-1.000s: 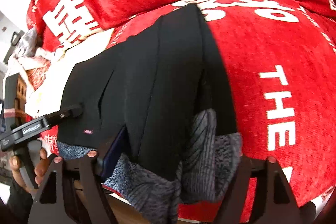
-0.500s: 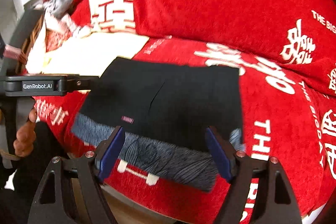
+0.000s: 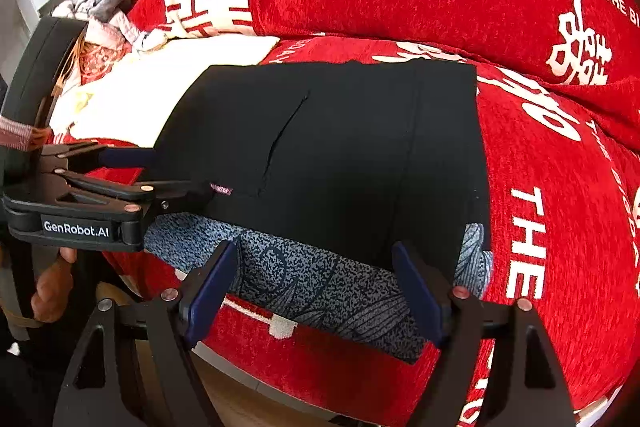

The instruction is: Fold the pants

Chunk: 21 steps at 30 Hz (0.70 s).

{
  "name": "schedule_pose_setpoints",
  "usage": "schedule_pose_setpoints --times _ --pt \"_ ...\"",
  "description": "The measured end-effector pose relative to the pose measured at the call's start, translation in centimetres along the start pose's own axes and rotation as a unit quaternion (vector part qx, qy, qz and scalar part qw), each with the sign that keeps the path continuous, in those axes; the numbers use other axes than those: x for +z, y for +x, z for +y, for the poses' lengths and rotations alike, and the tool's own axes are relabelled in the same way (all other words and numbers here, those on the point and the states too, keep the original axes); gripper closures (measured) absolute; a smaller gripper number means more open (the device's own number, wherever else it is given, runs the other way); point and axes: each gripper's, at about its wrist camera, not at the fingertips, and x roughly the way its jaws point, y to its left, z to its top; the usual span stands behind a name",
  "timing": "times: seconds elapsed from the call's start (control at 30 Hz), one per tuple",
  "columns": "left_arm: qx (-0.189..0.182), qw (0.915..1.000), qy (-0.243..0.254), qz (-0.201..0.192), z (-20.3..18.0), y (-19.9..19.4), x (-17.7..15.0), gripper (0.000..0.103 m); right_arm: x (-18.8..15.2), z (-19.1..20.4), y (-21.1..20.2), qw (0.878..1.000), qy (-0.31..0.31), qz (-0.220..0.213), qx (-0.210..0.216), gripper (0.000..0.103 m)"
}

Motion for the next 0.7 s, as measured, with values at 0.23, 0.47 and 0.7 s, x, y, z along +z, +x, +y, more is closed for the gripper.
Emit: schedule_pose_setpoints --times 0.23,0.47,0.7 --pt "-0.003 1.0 0.001 -0.008 0.3 -1.5 1.1 0.007 2.5 0.1 -2.1 1.0 -0.004 -0.009 -0.003 0.02" --pt "0.0 0.9985 -0.053 -0.011 2.6 -0.5 6.8 0.007 8.4 -3.1 -0.9 0.999 0.013 -0.033 0.003 0.02" --pt "0.027 0.9934 -0.099 0.053 5.0 4.6 9.4 0.007 11.2 -4.4 4.9 1.0 0.014 0.0 -0.016 0.02"
